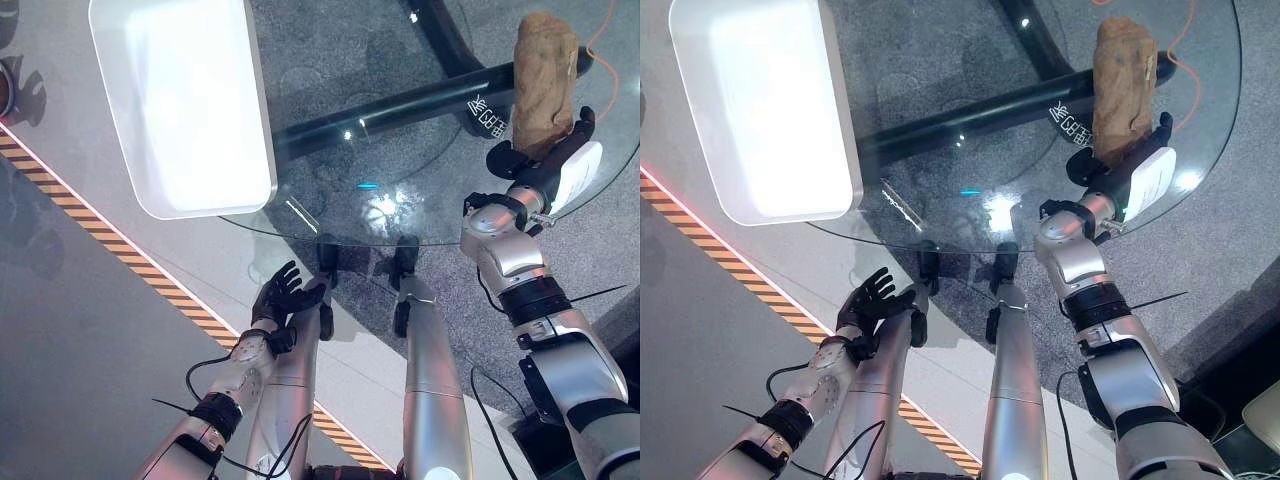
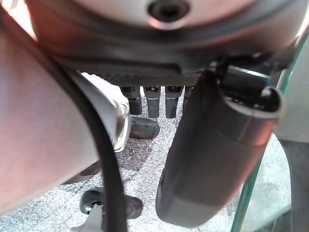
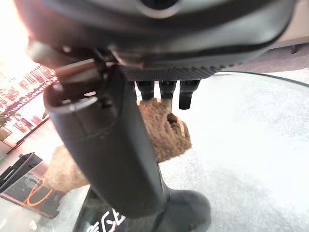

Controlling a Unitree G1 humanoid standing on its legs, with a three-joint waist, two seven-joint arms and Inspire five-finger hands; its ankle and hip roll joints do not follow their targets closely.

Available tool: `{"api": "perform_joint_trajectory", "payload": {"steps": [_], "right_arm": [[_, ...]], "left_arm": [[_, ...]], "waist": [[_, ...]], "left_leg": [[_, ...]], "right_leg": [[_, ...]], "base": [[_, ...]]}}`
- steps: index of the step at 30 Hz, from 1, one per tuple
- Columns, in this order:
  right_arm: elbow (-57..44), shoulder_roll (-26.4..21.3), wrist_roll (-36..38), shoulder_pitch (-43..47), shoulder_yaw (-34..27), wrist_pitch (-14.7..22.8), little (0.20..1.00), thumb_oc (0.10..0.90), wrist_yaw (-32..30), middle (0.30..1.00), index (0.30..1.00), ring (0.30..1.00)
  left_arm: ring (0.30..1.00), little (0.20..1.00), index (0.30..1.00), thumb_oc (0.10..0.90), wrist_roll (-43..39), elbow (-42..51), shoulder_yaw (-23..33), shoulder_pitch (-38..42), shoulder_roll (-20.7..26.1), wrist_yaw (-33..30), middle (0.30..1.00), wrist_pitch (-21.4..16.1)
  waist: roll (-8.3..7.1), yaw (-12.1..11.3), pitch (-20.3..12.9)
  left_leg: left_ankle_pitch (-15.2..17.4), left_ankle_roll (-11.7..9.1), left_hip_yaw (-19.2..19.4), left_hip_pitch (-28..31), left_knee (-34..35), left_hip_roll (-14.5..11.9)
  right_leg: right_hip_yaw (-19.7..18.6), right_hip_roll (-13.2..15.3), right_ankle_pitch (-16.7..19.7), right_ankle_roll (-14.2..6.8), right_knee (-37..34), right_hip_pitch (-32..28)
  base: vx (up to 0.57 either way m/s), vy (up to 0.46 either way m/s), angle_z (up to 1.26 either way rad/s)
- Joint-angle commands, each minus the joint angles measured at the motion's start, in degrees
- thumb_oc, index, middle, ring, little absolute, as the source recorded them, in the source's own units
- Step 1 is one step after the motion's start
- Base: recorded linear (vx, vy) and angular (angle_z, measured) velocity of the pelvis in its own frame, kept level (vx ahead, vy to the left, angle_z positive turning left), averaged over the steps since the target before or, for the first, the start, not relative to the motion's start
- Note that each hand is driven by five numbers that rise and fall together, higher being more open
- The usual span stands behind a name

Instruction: Wipe the table with a cloth and put it in the basket.

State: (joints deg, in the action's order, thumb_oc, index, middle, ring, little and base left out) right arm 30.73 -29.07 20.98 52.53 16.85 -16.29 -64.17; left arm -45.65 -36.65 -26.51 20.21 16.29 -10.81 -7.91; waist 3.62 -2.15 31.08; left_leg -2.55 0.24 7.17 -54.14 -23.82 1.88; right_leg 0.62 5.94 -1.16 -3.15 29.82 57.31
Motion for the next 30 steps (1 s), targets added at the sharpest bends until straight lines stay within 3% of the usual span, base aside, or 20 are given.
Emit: {"api": "perform_joint_trajectory", "payload": {"steps": [1, 12, 19, 20, 22, 23, 30], "right_arm": [[-0.1, -7.9, 3.2, 4.1, 0.4, 0.7, 0.900, 0.800, -3.9, 0.900, 0.900, 0.900], [6.2, -10.1, 6.8, 7.8, 2.4, 2.8, 0.900, 0.800, -0.3, 0.900, 0.900, 0.900], [8.3, -11.9, 9.0, 11.2, 4.7, 2.5, 0.900, 0.800, 6.8, 0.900, 0.900, 0.900], [8.2, -12.1, 9.0, 11.3, 5.0, 2.6, 0.859, 0.759, 7.8, 0.865, 0.865, 0.865], [7.5, -12.8, 8.0, 11.5, 5.5, 1.9, 0.518, 0.418, 10.1, 0.573, 0.573, 0.573], [7.1, -13.1, 8.1, 11.6, 5.7, 1.7, 0.200, 0.100, 10.4, 0.300, 0.300, 0.300], [5.7, -13.9, 8.6, 11.5, 6.2, 0.8, 0.200, 0.100, 12.6, 0.300, 0.300, 0.300]], "left_arm": [[0.900, 0.900, 0.900, 0.800, -1.8, 3.5, -2.6, -4.6, -1.7, -0.4, 0.900, 0.5], [0.900, 0.900, 0.900, 0.800, -3.1, 5.5, -3.7, -5.5, -0.5, -0.9, 0.900, 0.3], [0.900, 0.900, 0.900, 0.800, -3.6, 6.7, -4.1, -6.0, 0.3, -0.6, 0.900, 0.6], [0.900, 0.900, 0.900, 0.800, -3.6, 7.1, -4.2, -6.2, 0.5, -0.7, 0.900, 0.7], [0.900, 0.900, 0.900, 0.800, -3.6, 7.7, -4.2, -6.4, 0.7, -0.9, 0.900, 0.9], [0.900, 0.900, 0.900, 0.800, -3.4, 7.7, -4.1, -6.6, 0.8, -0.7, 0.900, 0.8], [0.900, 0.900, 0.900, 0.800, -3.5, 7.4, -3.6, -7.5, 1.1, 0.2, 0.900, 0.2]], "waist": [[4.72, 0.4, -1.3], [5.33, -0.6, -1.3], [5.58, -1.1, -1.3], [5.57, -1.1, -1.3], [5.47, -1.1, -1.3], [5.42, -1.1, -1.3], [5.21, -1.2, -1.3]], "left_leg": [[5.6, 0.3, -2.9, -1.7, -4.4, 3.3], [5.7, 0.2, -3.3, -2.7, -4.8, 3.4], [5.8, 0.0, -3.5, -3.4, -5.2, 3.5], [5.8, 0.0, -3.5, -3.6, -5.4, 3.4], [5.9, 0.0, -3.5, -3.8, -5.6, 3.4], [6.0, 0.0, -3.5, -3.9, -5.6, 3.4], [6.0, -0.1, -3.4, -3.9, -5.5, 3.2]], "right_leg": [[2.9, -2.9, 1.1, -0.1, -1.7, 1.3], [3.4, -2.5, 1.0, -0.1, -1.1, 2.3], [3.9, -2.3, 0.8, 0.0, -0.3, 3.1], [3.9, -2.2, 0.8, 0.0, -0.2, 3.2], [3.9, -2.2, 0.7, 0.0, -0.1, 3.3], [3.9, -2.2, 0.7, -0.1, -0.2, 3.4], [4.0, -2.4, 0.5, -0.1, 0.1, 3.5]], "base": [[0.00, 0.000, 0.00], [0.00, 0.000, 0.00], [0.00, 0.000, 0.01], [0.00, 0.000, 0.00], [0.00, 0.000, 0.00], [0.00, 0.000, 0.00], [0.00, 0.000, 0.00]]}}
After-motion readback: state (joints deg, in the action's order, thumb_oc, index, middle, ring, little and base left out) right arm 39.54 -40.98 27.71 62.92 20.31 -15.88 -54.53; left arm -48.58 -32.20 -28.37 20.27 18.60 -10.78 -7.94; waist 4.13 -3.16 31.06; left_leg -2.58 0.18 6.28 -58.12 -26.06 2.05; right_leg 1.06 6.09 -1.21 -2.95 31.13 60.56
